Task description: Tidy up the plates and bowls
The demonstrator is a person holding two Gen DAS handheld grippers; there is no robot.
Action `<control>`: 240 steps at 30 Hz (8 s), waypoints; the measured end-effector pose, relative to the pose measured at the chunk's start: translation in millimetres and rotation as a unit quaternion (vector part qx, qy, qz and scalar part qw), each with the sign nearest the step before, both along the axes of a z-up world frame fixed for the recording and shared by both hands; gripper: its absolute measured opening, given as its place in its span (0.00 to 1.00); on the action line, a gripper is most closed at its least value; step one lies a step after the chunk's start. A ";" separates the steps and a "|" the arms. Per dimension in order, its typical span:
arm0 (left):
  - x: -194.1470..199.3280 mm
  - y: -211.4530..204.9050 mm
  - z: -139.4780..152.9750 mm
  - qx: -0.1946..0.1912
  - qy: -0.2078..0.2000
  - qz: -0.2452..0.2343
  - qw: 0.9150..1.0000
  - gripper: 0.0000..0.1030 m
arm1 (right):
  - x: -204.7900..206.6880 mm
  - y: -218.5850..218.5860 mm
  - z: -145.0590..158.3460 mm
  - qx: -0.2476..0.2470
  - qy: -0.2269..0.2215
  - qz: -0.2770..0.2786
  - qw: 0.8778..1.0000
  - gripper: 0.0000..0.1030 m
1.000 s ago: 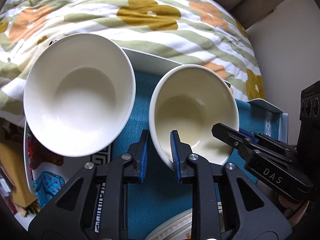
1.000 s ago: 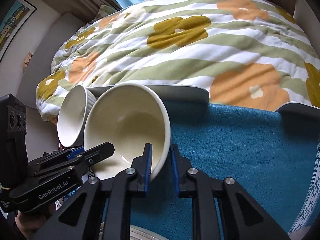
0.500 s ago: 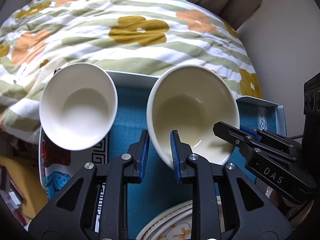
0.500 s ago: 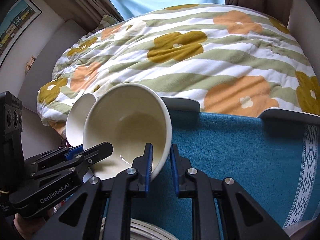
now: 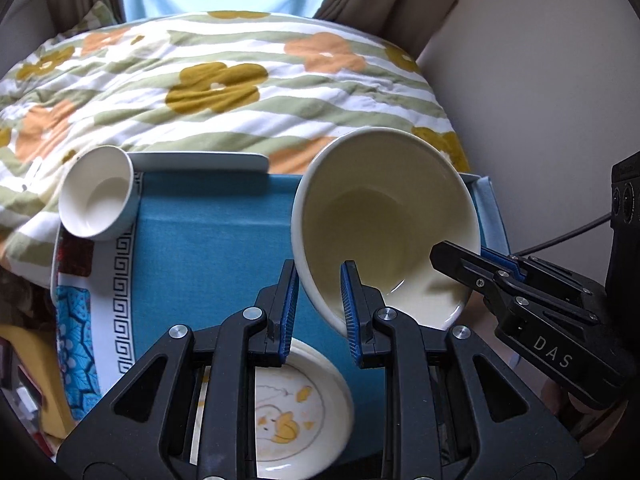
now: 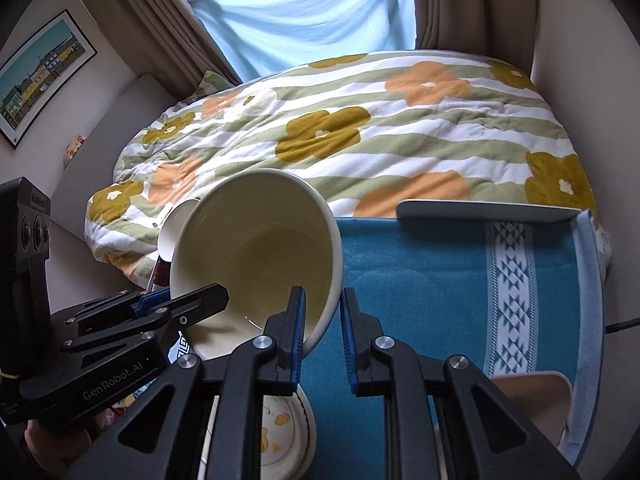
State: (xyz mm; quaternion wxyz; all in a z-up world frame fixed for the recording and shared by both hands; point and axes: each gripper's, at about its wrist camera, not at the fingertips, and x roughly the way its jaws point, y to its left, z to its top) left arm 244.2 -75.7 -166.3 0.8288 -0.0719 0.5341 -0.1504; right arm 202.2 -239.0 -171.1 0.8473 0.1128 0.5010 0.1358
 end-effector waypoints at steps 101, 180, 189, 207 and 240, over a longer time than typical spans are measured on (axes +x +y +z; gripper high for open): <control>-2.3 145.6 3.0 0.048 -0.037 0.189 0.980 0.99 | 75.7 98.1 6.6 0.001 -0.032 0.177 0.984 0.99; -108.1 -121.3 -6.3 -0.039 0.002 0.073 0.997 0.24 | -58.6 -109.0 4.3 -0.006 -0.002 0.113 0.994 0.18; -103.6 -183.7 -40.9 -0.010 0.059 -0.002 0.998 0.24 | -80.8 -163.7 -38.6 -0.003 0.052 0.047 0.998 0.18; -97.5 -210.7 -80.4 0.074 0.105 -0.061 0.990 0.24 | -95.3 -167.8 -83.2 -0.021 0.110 0.035 0.993 0.18; -104.4 -226.4 -86.5 0.170 0.063 -0.080 0.980 0.24 | -98.8 -168.0 -88.6 -0.031 0.112 0.041 0.992 0.18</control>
